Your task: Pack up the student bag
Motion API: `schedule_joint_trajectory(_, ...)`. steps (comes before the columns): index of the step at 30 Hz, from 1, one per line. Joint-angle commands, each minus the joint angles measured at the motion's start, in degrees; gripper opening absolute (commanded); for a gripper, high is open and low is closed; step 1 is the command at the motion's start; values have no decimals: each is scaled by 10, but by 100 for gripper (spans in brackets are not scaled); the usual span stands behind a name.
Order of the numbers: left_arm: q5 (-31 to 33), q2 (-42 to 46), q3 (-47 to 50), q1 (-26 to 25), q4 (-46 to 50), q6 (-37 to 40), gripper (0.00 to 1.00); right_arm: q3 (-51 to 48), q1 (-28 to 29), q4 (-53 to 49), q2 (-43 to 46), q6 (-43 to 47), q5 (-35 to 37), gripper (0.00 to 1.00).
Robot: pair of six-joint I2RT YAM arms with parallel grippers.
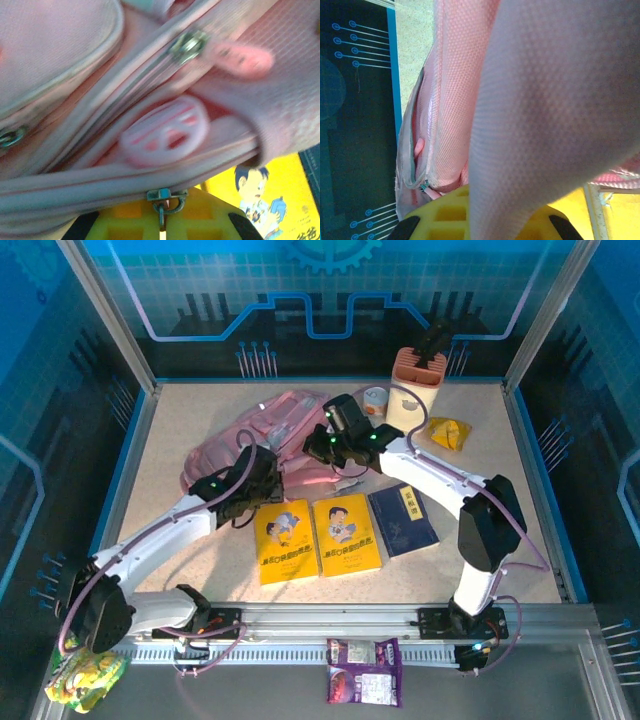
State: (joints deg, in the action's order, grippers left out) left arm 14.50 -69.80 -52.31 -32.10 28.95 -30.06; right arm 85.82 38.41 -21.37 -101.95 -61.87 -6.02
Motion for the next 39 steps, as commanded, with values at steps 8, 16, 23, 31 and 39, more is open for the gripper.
schedule_joint_trajectory(8, -8, 72, 56, 10, 141, -6, 0, 67, -46, -18, -32, 39, -83, 0)
schedule_joint_trajectory(16, -110, 80, 65, 6, 73, -41, 0, 147, -74, -50, -119, 73, -122, 2)
schedule_joint_trajectory(23, -90, 38, 33, 6, 41, -60, 0, 162, -74, -107, -123, 120, -125, 40)
schedule_joint_trajectory(31, -93, 18, 24, 5, 46, -63, 0, -23, -53, -59, -12, 115, -165, 72)
schedule_joint_trajectory(39, -92, 30, 38, -1, 34, -70, 0, -88, 14, 66, -35, -8, -171, 83)
